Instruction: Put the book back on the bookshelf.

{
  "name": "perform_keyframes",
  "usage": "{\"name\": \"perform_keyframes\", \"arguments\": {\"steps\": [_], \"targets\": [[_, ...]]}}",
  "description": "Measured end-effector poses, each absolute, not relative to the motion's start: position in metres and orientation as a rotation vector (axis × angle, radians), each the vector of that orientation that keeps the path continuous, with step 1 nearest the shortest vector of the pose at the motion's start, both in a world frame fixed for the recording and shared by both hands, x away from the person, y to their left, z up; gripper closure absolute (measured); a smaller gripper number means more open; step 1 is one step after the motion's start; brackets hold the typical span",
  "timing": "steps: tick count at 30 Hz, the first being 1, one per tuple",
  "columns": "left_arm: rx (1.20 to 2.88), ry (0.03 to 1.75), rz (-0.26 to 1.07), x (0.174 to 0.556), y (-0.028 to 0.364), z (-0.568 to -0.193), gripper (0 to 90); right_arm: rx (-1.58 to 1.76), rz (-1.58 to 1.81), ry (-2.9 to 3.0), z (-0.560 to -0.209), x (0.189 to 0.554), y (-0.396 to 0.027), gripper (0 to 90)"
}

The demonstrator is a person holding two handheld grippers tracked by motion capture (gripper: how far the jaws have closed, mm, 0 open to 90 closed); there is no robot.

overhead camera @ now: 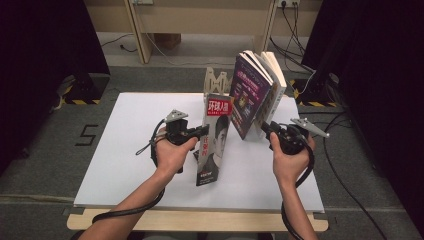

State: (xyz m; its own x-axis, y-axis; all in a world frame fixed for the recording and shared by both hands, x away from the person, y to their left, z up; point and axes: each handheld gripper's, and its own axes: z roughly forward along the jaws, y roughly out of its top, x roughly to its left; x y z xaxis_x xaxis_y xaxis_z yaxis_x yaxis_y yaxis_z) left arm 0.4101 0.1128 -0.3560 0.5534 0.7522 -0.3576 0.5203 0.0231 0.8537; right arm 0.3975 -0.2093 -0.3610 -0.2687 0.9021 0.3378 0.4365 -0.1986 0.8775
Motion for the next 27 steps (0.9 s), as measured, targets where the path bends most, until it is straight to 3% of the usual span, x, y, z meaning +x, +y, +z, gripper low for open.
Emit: {"name": "perform_keyframes", "arguments": {"steps": [15, 27], "targets": [[1.567, 1.071, 0.316, 0.403, 0.135, -0.332, 87.1, 1.723, 1.316, 1.679, -0.423, 0.377, -0.24, 60.7], [1.532, 1.018, 0.439, 0.42, 0.134, -0.322, 87.1, 1.768, 1.263, 1.701, -0.449, 0.369, -0.243, 60.3]]}}
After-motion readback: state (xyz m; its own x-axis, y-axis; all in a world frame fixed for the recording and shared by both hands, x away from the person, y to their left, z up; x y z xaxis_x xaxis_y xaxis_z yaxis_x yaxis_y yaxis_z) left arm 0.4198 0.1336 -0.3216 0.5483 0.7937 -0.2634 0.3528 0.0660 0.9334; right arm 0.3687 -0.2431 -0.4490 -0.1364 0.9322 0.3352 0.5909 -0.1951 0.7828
